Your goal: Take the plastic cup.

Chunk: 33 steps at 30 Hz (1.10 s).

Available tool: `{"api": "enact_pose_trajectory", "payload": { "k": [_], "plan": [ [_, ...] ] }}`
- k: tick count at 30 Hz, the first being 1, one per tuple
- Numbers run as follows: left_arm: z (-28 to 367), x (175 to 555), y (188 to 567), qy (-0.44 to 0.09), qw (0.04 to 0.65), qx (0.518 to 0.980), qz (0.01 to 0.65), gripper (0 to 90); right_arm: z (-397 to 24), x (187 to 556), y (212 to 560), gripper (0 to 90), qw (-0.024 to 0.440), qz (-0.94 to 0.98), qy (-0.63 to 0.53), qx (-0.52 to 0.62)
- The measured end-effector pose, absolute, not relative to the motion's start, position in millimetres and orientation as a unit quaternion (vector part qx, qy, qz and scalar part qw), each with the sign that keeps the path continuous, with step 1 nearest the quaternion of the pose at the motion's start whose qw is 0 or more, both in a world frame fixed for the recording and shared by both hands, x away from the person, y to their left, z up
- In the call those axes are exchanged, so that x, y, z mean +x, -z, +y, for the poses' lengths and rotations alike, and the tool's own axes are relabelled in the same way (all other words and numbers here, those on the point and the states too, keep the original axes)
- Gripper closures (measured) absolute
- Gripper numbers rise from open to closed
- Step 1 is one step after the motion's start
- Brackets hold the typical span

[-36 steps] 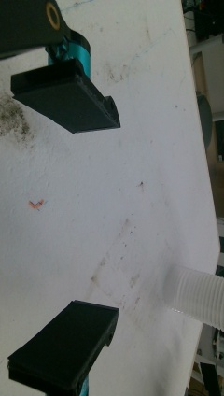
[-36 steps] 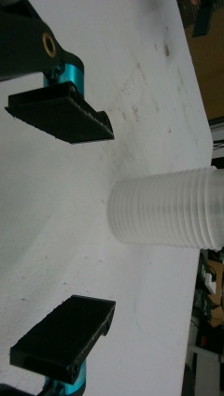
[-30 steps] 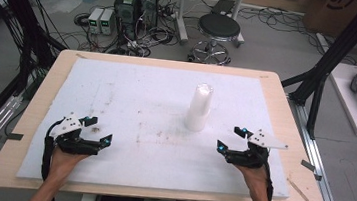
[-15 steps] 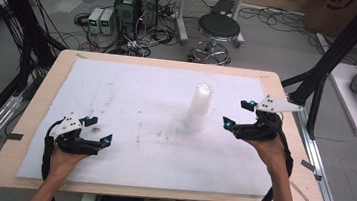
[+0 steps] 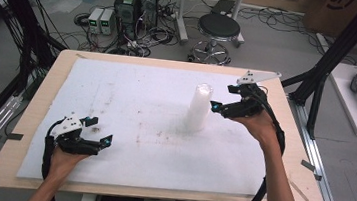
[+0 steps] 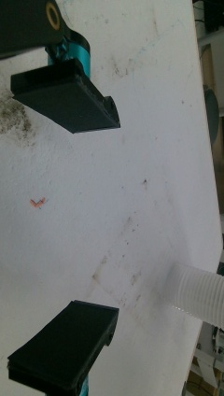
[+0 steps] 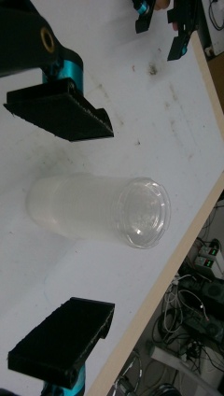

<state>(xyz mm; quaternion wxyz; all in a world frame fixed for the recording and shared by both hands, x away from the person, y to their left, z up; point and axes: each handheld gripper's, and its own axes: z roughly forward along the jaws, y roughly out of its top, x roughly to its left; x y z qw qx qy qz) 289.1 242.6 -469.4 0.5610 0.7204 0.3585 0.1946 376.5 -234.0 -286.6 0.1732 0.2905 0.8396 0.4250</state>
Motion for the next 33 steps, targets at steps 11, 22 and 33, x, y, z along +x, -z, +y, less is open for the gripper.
{"api": "enact_pose_trajectory", "payload": {
  "k": [11, 22, 33],
  "plan": [
    [241.6, 289.1, 469.4, -0.195, 0.557, 0.723, 0.357, 9.1, -206.5, 401.7, 287.9, 13.8, 0.155, 0.857, -0.4, 0.285],
    [241.4, 289.7, 469.3, -0.195, 0.556, 0.724, 0.359, 9.1, -185.7, 422.1, 300.0, 14.6, 0.133, 0.873, -0.376, 0.281],
    [241.3, 289.8, 469.2, -0.194, 0.554, 0.726, 0.358, 9.1, -179.8, 429.7, 309.6, 16.7, 0.127, 0.881, -0.347, 0.295]
  ]
}}
